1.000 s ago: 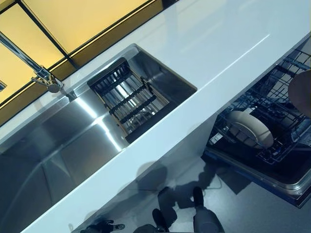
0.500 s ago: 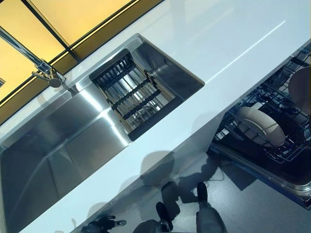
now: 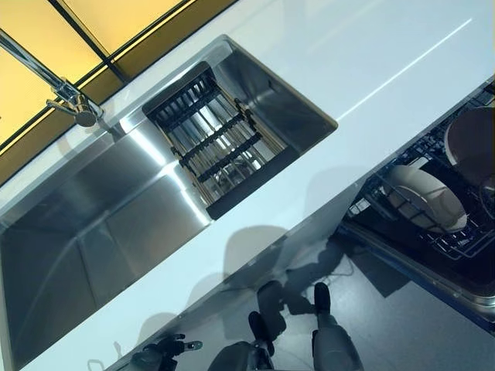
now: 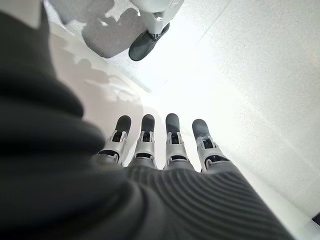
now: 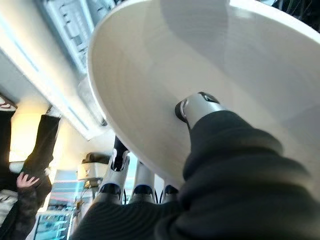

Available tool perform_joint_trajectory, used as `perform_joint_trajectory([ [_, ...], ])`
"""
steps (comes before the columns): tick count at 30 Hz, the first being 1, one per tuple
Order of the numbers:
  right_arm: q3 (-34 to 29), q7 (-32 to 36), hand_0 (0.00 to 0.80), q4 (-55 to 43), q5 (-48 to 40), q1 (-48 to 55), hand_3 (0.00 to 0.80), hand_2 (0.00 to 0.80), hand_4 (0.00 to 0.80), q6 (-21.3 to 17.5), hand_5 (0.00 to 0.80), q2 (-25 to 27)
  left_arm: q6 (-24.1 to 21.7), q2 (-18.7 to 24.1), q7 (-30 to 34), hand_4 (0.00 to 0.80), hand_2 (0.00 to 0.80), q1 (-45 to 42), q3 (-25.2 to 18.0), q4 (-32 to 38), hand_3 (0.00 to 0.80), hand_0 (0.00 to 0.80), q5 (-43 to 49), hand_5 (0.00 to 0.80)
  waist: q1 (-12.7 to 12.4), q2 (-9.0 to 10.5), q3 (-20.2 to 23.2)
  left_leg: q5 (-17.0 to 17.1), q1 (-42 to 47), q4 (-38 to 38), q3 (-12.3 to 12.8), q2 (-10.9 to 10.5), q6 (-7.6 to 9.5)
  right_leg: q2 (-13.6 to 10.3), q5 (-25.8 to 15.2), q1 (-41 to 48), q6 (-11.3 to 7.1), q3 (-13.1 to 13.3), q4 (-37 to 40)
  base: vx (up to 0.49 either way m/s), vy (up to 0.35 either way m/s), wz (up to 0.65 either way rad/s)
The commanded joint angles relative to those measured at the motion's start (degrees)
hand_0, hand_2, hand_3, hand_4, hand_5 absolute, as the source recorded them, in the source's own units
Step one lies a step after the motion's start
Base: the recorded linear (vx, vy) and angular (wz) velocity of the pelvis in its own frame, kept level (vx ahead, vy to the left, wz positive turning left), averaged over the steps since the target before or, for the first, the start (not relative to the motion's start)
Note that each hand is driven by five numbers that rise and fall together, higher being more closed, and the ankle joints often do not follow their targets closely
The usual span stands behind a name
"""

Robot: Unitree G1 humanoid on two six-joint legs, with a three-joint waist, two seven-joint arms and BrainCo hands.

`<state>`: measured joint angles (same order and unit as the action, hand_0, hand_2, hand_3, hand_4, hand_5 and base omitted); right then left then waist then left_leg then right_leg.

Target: Take plates into dishwasher

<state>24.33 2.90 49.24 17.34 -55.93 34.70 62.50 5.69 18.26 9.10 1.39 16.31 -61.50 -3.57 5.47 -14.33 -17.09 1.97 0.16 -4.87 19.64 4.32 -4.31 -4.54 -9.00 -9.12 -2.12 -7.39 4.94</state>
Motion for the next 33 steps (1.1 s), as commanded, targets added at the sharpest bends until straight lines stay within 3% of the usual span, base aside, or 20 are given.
perform_joint_trajectory([
  [1, 1.21, -3.44, 0.8, 1.63, 2.5, -1.16, 0.8, 0.8, 0.8, -1.16, 0.8, -1.44, 0.26, 2.94, -1.13, 0.0, 0.0, 2.65, 2.24, -1.3, 0.0, 0.0, -1.67, 0.0, 0.13, 4.73, 1.24, 0.15, 1.8, -0.13, -2.01, 0.44, -2.58, -4.45, 1.98, 1.11, -6.12, 1.77, 0.06, -0.013, 0.014, 0.04],
  [16, 0.89, -4.83, 0.8, 6.76, 5.06, 2.94, 0.8, 0.8, 0.8, -5.51, 0.8, -5.54, 0.34, 2.43, -1.48, 0.0, 0.0, 3.73, 2.29, -1.65, 0.0, 0.0, -1.41, 0.0, -0.81, 3.71, 0.54, 0.54, 1.23, -0.13, -2.51, 0.28, -2.46, -5.13, 1.75, 0.92, -6.3, 1.14, 0.06, -0.01, -0.002, 0.03],
  [33, 1.89, 3.28, 0.8, 10.26, 3.94, 5.42, 0.8, 0.8, 0.8, -9.97, 0.8, -7.06, 1.04, 2.7, -0.93, 0.0, 0.0, 4.76, 2.11, -0.93, 0.0, 0.0, 0.01, 0.0, -1.47, 3.79, 0.93, 0.76, 1.27, -0.13, -2.93, 0.3, -2.44, -5.54, 1.64, 1.28, -6.51, 0.94, 0.06, 0.0, 0.0, 0.0],
])
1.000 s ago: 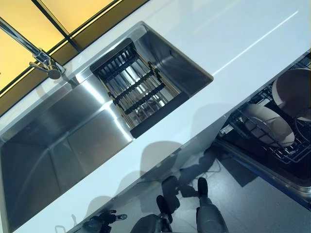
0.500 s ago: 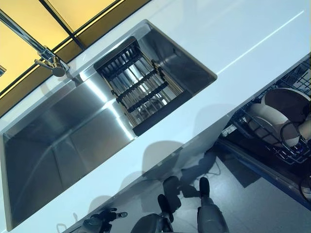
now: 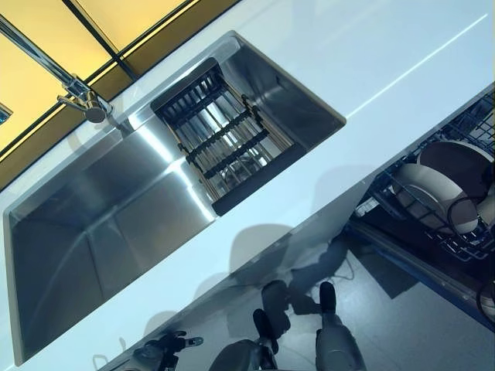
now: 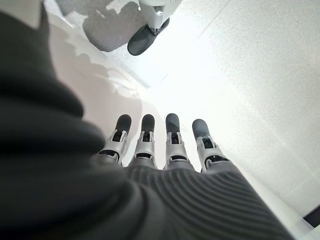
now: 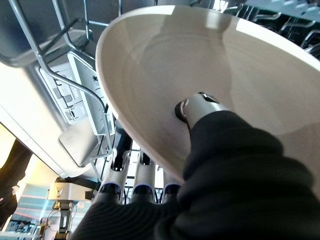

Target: Take plates into dishwasher

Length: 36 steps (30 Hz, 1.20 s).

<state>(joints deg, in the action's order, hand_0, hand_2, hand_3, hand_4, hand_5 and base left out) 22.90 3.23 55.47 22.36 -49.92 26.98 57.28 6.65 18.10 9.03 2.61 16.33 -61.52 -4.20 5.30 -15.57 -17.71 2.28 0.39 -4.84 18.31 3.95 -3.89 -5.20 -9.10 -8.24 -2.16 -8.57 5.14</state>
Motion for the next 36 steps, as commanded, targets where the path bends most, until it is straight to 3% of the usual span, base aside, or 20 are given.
perform_joint_trajectory([
  [1, 3.16, 3.45, 0.8, 4.31, -1.8, -0.51, 0.8, 0.8, 0.8, -2.45, 0.8, -1.96, 0.11, 2.89, -0.84, 0.0, 0.0, 3.65, 2.16, -0.96, 0.0, 0.0, 0.65, 0.0, -1.31, 5.15, 1.58, 0.41, 1.08, -0.16, -1.66, 0.68, -2.85, -4.86, 1.74, 0.41, -6.47, 2.15, -0.14, 0.0, 0.0, 0.0],
  [5, 2.17, 7.08, 0.8, 4.79, -4.1, -0.06, 0.8, 0.8, 0.8, -2.44, 0.8, -2.68, 0.81, 2.91, -0.84, 0.0, 0.0, 3.99, 1.86, -0.68, 0.0, 0.0, 0.91, 0.0, -1.31, 5.62, 1.71, 0.37, 1.27, -0.16, -1.67, 0.86, -2.84, -4.74, 1.76, 0.6, -6.41, 2.24, -0.14, 0.0, 0.0, 0.0],
  [7, 1.71, 7.71, 0.615, 4.83, -4.51, 0.11, 0.615, 0.615, 0.615, -2.58, 0.615, -2.82, 1.2, 2.87, -0.94, 0.0, 0.0, 4.21, 1.8, -0.54, 0.0, 0.0, 0.69, 0.0, -1.22, 5.75, 1.66, 0.37, 1.4, -0.16, -1.63, 0.91, -2.81, -4.71, 1.72, 0.69, -6.39, 2.35, -0.14, 0.0, 0.0, 0.0],
  [8, 1.23, 7.44, 0.0, 5.14, -5.03, 0.32, 0.0, 0.0, 0.0, -2.82, 0.0, -3.05, 1.61, 2.81, -0.92, 0.0, 0.0, 4.37, 1.56, -0.4, 0.0, 0.0, 0.94, 0.0, -1.23, 5.85, 1.74, 0.36, 1.52, -0.16, -1.57, 0.98, -2.8, -4.65, 1.71, 0.8, -6.37, 2.42, -0.14, 0.0, 0.0, 0.0],
  [21, -0.59, 5.02, 0.0, 4.92, -6.2, 0.34, 0.0, 0.0, 0.0, -2.43, 0.0, -1.23, 1.76, 3.05, -0.89, 0.0, 0.0, 4.35, 1.33, -0.73, 0.0, 0.0, 1.09, 0.0, -0.87, 6.87, 2.45, 0.05, 2.43, -0.16, -1.58, 1.19, -2.7, -4.22, 1.85, 1.74, -6.41, 3.03, -0.14, 0.0, 0.0, 0.0],
  [36, 0.3, 7.39, 0.0, 2.21, -6.83, -2.94, 0.0, 0.0, 0.0, 0.0, 0.0, 5.25, 0.95, 3.93, -1.01, 0.0, 0.0, 3.13, 0.9, -1.16, 0.0, 0.0, 1.95, 0.0, -0.23, 9.66, 4.04, -0.56, 3.78, -0.16, -1.36, 1.58, -2.57, -3.24, 1.93, 3.07, -6.53, 3.66, -0.14, 0.0, 0.0, 0.0],
])
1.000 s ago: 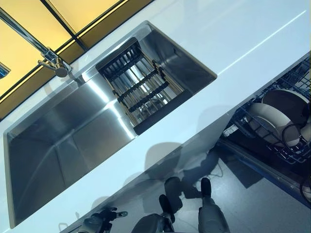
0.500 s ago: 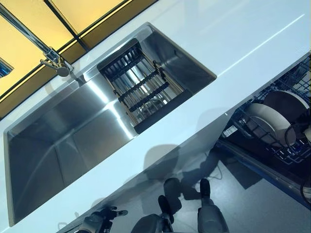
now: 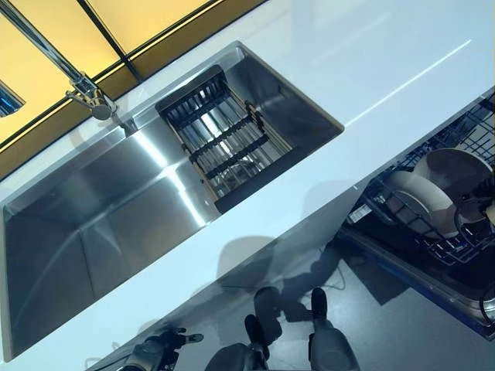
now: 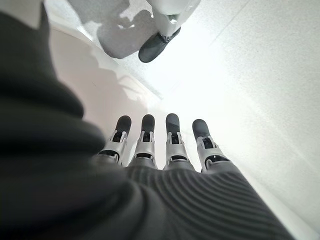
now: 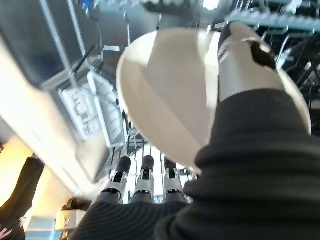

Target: Take plates into dishwasher

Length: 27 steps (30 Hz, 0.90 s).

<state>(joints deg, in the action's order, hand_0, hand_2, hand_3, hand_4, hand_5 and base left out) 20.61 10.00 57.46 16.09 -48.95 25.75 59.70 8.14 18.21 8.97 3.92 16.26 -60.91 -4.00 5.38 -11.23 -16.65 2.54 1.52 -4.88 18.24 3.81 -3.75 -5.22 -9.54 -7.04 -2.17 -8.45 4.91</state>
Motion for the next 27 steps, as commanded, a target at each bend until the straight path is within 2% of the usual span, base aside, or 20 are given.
perform_joint_trajectory([
  [1, 2.68, 0.99, 0.0, -0.01, -0.99, -4.08, 0.0, 0.0, 0.0, 1.66, 0.0, 3.49, -0.67, 3.94, -1.01, 0.0, 0.0, 1.63, 0.9, -1.86, 0.0, 0.0, 1.86, 0.0, -0.27, 5.66, 3.24, -0.86, 2.79, -0.12, -1.33, 1.74, -2.69, -3.08, 2.37, 2.03, -6.52, 3.59, 0.09, 0.049, -0.017, -0.02],
  [2, 3.24, 1.7, 0.0, -0.68, -3.21, -6.04, 0.0, 0.0, 0.0, 3.69, 0.0, 7.01, -0.8, 4.81, -1.26, 0.0, 0.0, 1.13, 0.36, -2.07, 0.0, 0.0, 2.24, 0.0, -0.04, 7.53, 4.51, -1.23, 3.73, -0.12, -1.32, 2.04, -2.7, -2.47, 2.48, 2.91, -6.5, 3.68, 0.09, 0.056, -0.024, -0.02],
  [5, 4.06, 2.61, 0.0, -1.14, -4.66, -8.67, 0.0, 0.0, 0.0, 4.54, 0.0, 9.74, -0.66, 5.56, -1.54, 0.0, 0.0, 0.84, 0.11, -2.34, 0.0, 0.0, 2.47, 0.0, 0.19, 9.23, 5.64, -1.42, 4.5, -0.12, -0.99, 2.39, -2.71, -1.93, 2.56, 3.69, -6.5, 3.75, 0.09, 0.031, -0.022, -0.03],
  [9, 4.97, 3.6, 0.0, -1.1, -4.9, -10.84, 0.0, 0.0, 0.0, 4.65, 0.0, 11.46, -0.49, 5.94, -1.81, 0.0, 0.0, 0.64, 0.01, -2.61, 0.0, 0.0, 2.72, 0.0, 0.29, 10.33, 6.48, -1.54, 5.0, -0.12, -0.81, 2.62, -2.72, -1.55, 2.65, 4.18, -6.52, 3.87, 0.09, 0.017, -0.016, -0.06],
  [11, 8.73, 5.87, 0.0, -0.05, -5.71, -16.48, 0.0, 0.0, 0.0, 4.4, 0.0, 14.5, -0.65, 6.2, -2.48, 0.0, 0.0, 0.18, 0.19, -3.33, 0.0, 0.0, 2.55, 0.0, 0.48, 11.95, 8.03, -1.65, 5.83, -0.12, -0.49, 2.99, -2.75, -1.0, 2.77, 4.95, -6.5, 4.32, 0.09, 0.039, 0.009, -0.05],
  [17, 14.02, 6.64, 0.0, 3.49, -6.4, -23.97, 0.0, 0.0, 0.0, 3.42, 0.0, 16.64, -0.97, 5.77, -3.91, 0.0, 0.0, -0.77, 0.11, -4.8, 0.0, 0.0, 2.24, 0.0, 0.72, 14.14, 10.89, -1.9, 7.0, -0.12, -0.07, 3.13, -2.37, -0.23, 2.8, 6.17, -6.48, 5.25, 0.09, 0.046, 0.022, -0.09],
  [23, 11.15, 5.42, 0.0, 4.55, -9.85, -21.69, 0.0, 0.0, 0.0, 4.55, 0.0, 18.75, -0.39, 6.08, -5.39, 0.0, 0.0, -1.83, -1.39, -6.5, 0.0, 0.0, 2.67, 0.0, 0.79, 15.6, 12.26, -2.05, 7.85, -0.12, 0.56, 3.41, -2.13, 0.03, 2.55, 6.69, -6.58, 5.12, 0.09, 0.051, -0.069, -0.04],
  [27, 5.21, 2.92, 0.0, 4.4, -11.99, -16.51, 0.0, 0.0, 0.0, 3.61, 0.0, 19.67, 0.09, 6.61, -7.33, 0.0, 0.0, -2.42, -3.31, -8.17, 0.0, 0.0, 1.7, 0.0, 0.35, 15.77, 12.58, -1.47, 7.98, -0.12, 0.79, 4.49, -2.67, 0.63, 2.96, 6.86, -6.26, 3.85, 0.09, -0.013, -0.162, -0.03],
])
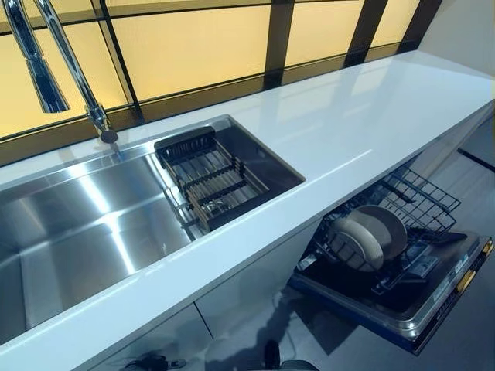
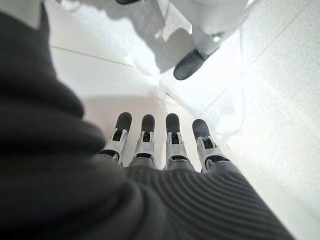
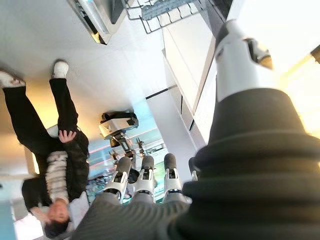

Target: Take plates into dishwasher

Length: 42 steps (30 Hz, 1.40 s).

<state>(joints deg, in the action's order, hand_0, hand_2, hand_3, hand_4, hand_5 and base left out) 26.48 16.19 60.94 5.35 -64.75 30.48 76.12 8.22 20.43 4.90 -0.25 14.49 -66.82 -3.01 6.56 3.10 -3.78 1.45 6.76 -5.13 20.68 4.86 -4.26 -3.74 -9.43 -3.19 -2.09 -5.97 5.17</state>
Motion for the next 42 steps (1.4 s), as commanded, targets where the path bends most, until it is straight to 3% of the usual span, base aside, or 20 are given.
perform_joint_trajectory([
  [1, -1.75, -3.21, 0.0, 1.12, -1.14, 0.43, 0.0, 0.0, 0.0, -1.45, 0.0, 3.33, 0.08, 4.56, -3.76, 0.0, 0.0, 1.72, -1.99, -2.61, 0.0, 0.0, 0.49, 0.0, -1.08, 1.44, -0.27, -0.13, 2.66, 0.13, -1.78, 3.74, -2.37, -0.62, 2.96, 2.95, -6.2, 1.0, -0.17, -0.055, -0.201, -0.03],
  [4, -4.32, -3.72, 0.0, 2.76, -1.57, 3.81, 0.0, 0.0, 0.0, -2.5, 0.0, 3.57, -0.81, 5.39, -5.97, 0.0, 0.0, 0.98, -3.88, -3.61, 0.0, 0.0, -1.15, 0.0, -2.19, 1.09, -0.32, 1.62, 1.62, 0.13, -2.64, 4.98, -3.24, 0.14, 3.66, 3.54, -5.65, -0.6, -0.17, -0.053, -0.19, -0.02],
  [7, -8.63, -6.06, 0.0, 3.0, -2.51, 7.18, 0.0, 0.0, 0.0, 0.96, 0.0, 3.52, -1.56, 7.25, -6.17, 0.0, 0.0, 1.24, -6.2, -2.83, 0.0, 0.0, -2.39, 0.0, -3.24, 0.28, -0.69, 4.47, -1.12, 0.13, -1.64, 5.7, -4.9, 0.37, 3.86, 3.82, -5.71, -3.75, -0.17, -0.207, -0.127, 0.18],
  [8, -10.87, -6.65, 0.0, 4.05, -2.24, 8.73, 0.0, 0.0, 0.0, 1.49, 0.0, 3.55, -1.24, 7.8, -5.72, 0.0, 0.0, 2.4, -6.99, -1.72, 0.0, 0.0, -2.58, 0.0, -3.33, 0.11, -1.08, 4.76, -0.9, 0.13, 0.04, 5.07, -4.83, -0.04, 3.78, 3.61, -5.64, -5.19, -0.17, -0.35, -0.066, 0.46],
  [10, -14.22, -6.58, 0.0, 7.79, -3.03, 11.53, 0.0, 0.0, 0.0, -1.99, 0.0, 4.7, -0.8, 8.4, -4.71, 0.0, 0.0, 4.8, -7.55, -0.56, 0.0, 0.0, -3.05, 0.0, -2.57, 0.49, -1.91, 3.06, 1.02, 8.1, 4.32, 4.57, -4.77, -1.58, 3.08, 2.88, -4.2, -8.35, -0.17, -0.388, -0.059, 0.66],
  [12, -18.28, -6.63, 0.0, 9.67, -4.09, 15.71, 0.0, 0.0, 0.0, -5.04, 0.0, 6.17, -0.4, 8.44, -4.65, 0.0, 0.0, 6.82, -6.96, -0.12, 0.0, 0.0, -6.12, 0.0, -1.43, 0.85, -2.14, 4.27, 1.42, 23.21, 1.16, 4.16, -6.41, -1.73, 1.67, 0.93, -1.23, -9.58, -0.17, -0.381, -0.043, 0.7],
  [14, -23.04, -7.83, 0.0, 10.78, -5.84, 21.5, 0.0, 0.0, 0.0, -6.51, 0.0, 6.6, 0.25, 7.92, -4.3, 0.0, 0.0, 8.33, -6.58, 0.05, 0.0, 0.0, -9.01, 0.0, 0.23, 0.85, -2.82, 3.53, 1.73, 28.4, -4.18, 1.41, -6.53, -2.02, -0.1, -1.94, -0.54, -9.1, -0.17, -0.339, 0.02, 0.62],
  [15, -25.05, -8.54, 0.0, 10.61, -5.67, 24.14, 0.0, 0.0, 0.0, -6.48, 0.0, 6.22, 0.43, 7.86, -3.65, 0.0, 0.0, 8.7, -6.31, 0.15, 0.0, 0.0, -8.93, 0.0, 0.76, 0.5, -3.43, 0.33, 2.21, 26.71, -5.41, 0.69, -5.72, -1.98, -0.65, -3.13, -1.1, -9.38, -0.17, -0.265, 0.064, 0.59],
  [16, -26.76, -10.53, 0.0, 10.77, -7.62, 26.83, 0.0, 0.0, 0.0, -6.39, 0.0, 5.66, 0.34, 7.86, -3.08, 0.0, 0.0, 9.13, -6.44, -0.3, 0.0, 0.0, -8.39, 0.0, 1.57, 0.13, -4.07, -5.8, 5.31, 20.71, -4.9, -0.1, -3.95, -2.16, -2.09, -4.92, -2.44, -9.5, -0.17, -0.239, 0.076, 0.68],
  [18, -29.78, -13.02, 0.0, 9.9, -8.16, 30.55, 0.0, 0.0, 0.0, -6.34, 0.0, 3.81, 2.33, 8.77, -2.48, 0.0, 0.0, 10.58, -6.74, -1.17, 0.0, 0.0, -7.76, 0.0, 3.05, 0.86, -5.21, -12.83, 8.75, 14.82, -2.67, -1.49, -1.12, -3.72, -4.57, -7.9, -4.99, -9.71, -0.71, -0.375, 0.068, 1.06],
  [19, -32.35, -13.62, 0.0, 8.67, -6.35, 33.78, 0.0, 0.0, 0.0, -5.91, 0.0, 2.04, 2.76, 9.51, -2.5, 0.0, 0.0, 11.08, -6.5, -2.35, 0.0, 0.0, -6.7, 0.0, 2.17, 1.24, -6.24, -14.18, 8.6, 12.55, -3.96, -2.67, 0.31, -3.93, -6.06, -9.01, -6.52, -10.19, -0.69, -0.519, 0.058, 1.38],
  [20, -32.11, -14.76, 0.0, 8.67, -7.53, 34.69, 0.0, 0.0, 0.0, -5.37, 0.0, 1.52, 1.87, 10.01, -2.27, 0.0, 0.0, 10.54, -5.92, -3.05, 0.0, 0.0, -5.47, 0.0, 1.64, 1.44, -6.74, -13.87, 7.93, 10.67, -5.55, -3.62, 1.36, -3.54, -6.68, -9.47, -6.89, -9.36, -0.82, -0.493, 0.059, 1.09],
  [22, -32.59, -15.96, 0.0, 9.4, -6.77, 36.01, 0.0, 0.0, 0.0, -5.57, 0.0, 1.72, -0.03, 9.78, -2.02, 0.0, 0.0, 8.63, -5.58, -3.94, 0.0, 0.0, -4.47, 0.0, 2.03, 1.39, -7.2, -13.69, 7.11, 9.4, -8.21, -4.43, 3.1, -2.09, -6.78, -9.86, -6.7, -4.52, -1.72, -0.349, 0.041, 0.5],
  [24, -33.81, -15.35, 0.0, 10.52, -7.67, 38.02, 0.0, 0.0, 0.0, -5.46, 0.0, 2.43, -0.98, 9.08, -4.24, 0.0, 0.0, 7.62, -4.86, -3.9, 0.0, 0.0, -6.6, 0.0, 2.69, 1.9, -7.08, -13.64, 6.18, 10.08, -9.81, -4.95, 3.7, -2.04, -6.8, -10.7, -6.61, -1.5, -2.36, -0.236, -0.002, 0.68],
  [28, -39.57, -16.19, 0.0, 11.97, -9.66, 43.02, 0.0, 0.0, 0.0, -6.94, 0.0, 1.62, -0.18, 8.35, -7.51, 0.0, 0.0, 8.14, -6.4, -2.71, 0.0, 0.0, -10.96, 0.0, 2.31, 2.44, -7.3, -15.79, 5.23, 13.09, -10.08, -5.39, 4.28, -2.53, -4.85, -10.67, -6.42, -1.47, -4.94, -0.266, -0.02, 0.43],
  [31, -41.01, -17.66, 0.0, 11.83, -10.44, 44.97, 0.0, 0.0, 0.0, -5.09, 0.0, 0.28, -0.03, 8.65, -8.19, 0.0, 0.0, 9.09, -6.19, -0.54, 0.0, 0.0, -9.91, 0.0, 1.9, 3.06, -8.22, -17.51, 4.13, 17.24, -9.08, -5.93, 4.92, -3.21, -5.26, -10.5, -6.73, -2.63, -2.73, -0.254, -0.017, 0.01],
  [35, -44.22, -17.87, 0.0, 12.75, -7.39, 50.33, 0.0, 0.0, 0.0, -5.74, 0.0, -1.71, 0.67, 10.03, -7.89, 0.0, 0.0, 11.12, -5.26, 2.56, 0.0, 0.0, -7.44, 0.0, 2.93, 3.27, -11.13, -17.78, 3.67, 20.36, -8.32, -7.15, 4.77, -5.51, -8.78, -12.77, -9.26, -3.03, -1.54, -0.162, 0.047, 0.19],
  [38, -47.24, -16.39, 0.0, 13.56, -3.77, 57.42, 0.0, 0.0, 0.0, -6.34, 0.0, -3.81, 0.62, 12.09, -6.75, 0.0, 0.0, 11.17, -4.19, 1.21, 0.0, 0.0, -6.48, 0.0, 3.58, 2.78, -11.37, -16.48, 5.1, 18.07, -7.35, -7.04, 6.24, -4.05, -7.58, -12.64, -9.23, -0.84, -13.73, -0.297, 0.067, -0.01],
  [39, -47.51, -16.24, 0.0, 14.77, -3.85, 60.17, 0.0, 0.0, 0.0, -6.73, 0.0, -5.54, 1.19, 13.3, -6.03, 0.0, 0.0, 10.64, -4.37, 0.59, 0.0, 0.0, -5.48, 0.0, 2.68, 1.22, -10.8, -12.57, 4.1, 14.69, -5.21, -5.32, 6.48, -3.33, -3.93, -11.73, -8.03, -2.66, -23.35, -0.532, 0.022, -0.22],
  [42, -47.5, -16.76, 0.0, 15.83, -5.39, 62.4, 0.0, 0.0, 0.0, -5.77, 0.0, -8.54, 2.62, 15.06, -4.18, 0.0, 0.0, 10.1, -4.92, -0.42, 0.0, 0.0, -3.44, 0.0, 0.36, -1.17, -10.17, -7.8, 0.24, 11.81, -3.9, -1.95, 6.66, -3.81, 1.78, -7.58, -5.83, -1.45, -32.46, -0.58, -0.114, -0.44],
])
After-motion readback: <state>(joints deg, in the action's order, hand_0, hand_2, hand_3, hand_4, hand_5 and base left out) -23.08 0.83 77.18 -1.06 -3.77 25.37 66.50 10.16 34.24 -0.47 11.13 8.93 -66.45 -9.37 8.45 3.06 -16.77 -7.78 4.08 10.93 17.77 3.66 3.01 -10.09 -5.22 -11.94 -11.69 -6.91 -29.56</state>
